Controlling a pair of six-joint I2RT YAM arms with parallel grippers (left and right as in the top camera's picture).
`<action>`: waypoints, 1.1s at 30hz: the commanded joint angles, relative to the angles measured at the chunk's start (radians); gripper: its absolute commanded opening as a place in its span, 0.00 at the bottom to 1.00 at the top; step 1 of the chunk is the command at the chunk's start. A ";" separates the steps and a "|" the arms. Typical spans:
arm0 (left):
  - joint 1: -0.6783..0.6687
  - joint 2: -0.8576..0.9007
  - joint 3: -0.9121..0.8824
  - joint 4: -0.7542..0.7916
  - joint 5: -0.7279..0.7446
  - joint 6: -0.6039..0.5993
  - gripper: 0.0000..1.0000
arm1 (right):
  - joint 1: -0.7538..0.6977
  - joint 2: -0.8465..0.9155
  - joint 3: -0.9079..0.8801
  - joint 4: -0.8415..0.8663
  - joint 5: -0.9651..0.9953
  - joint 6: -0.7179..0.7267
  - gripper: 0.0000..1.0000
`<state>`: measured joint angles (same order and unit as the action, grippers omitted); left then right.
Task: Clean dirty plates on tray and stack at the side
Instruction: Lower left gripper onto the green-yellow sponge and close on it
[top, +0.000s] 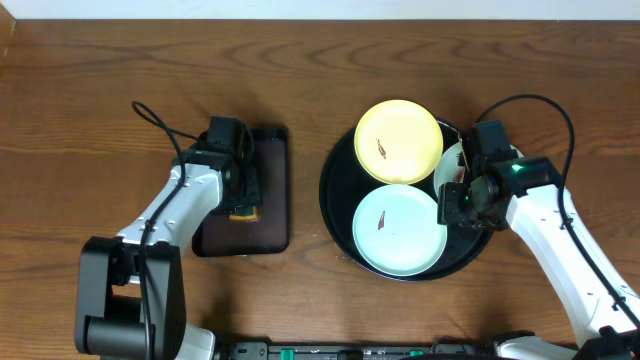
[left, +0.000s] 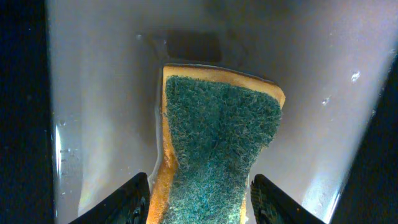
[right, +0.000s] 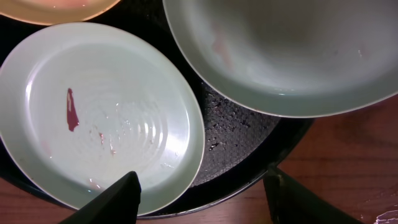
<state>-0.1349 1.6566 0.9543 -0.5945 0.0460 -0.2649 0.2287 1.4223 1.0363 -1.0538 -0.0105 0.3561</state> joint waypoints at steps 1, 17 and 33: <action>-0.002 0.008 -0.006 -0.003 -0.001 0.002 0.54 | 0.011 -0.008 -0.003 0.000 0.014 0.002 0.63; -0.002 0.010 -0.039 0.066 -0.001 0.004 0.46 | 0.011 -0.008 -0.003 -0.004 0.014 0.002 0.63; -0.002 0.010 -0.061 0.078 0.001 0.005 0.46 | 0.011 -0.008 -0.003 -0.001 0.014 0.002 0.64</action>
<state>-0.1349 1.6569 0.9062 -0.5224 0.0467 -0.2642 0.2287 1.4223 1.0363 -1.0542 -0.0067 0.3561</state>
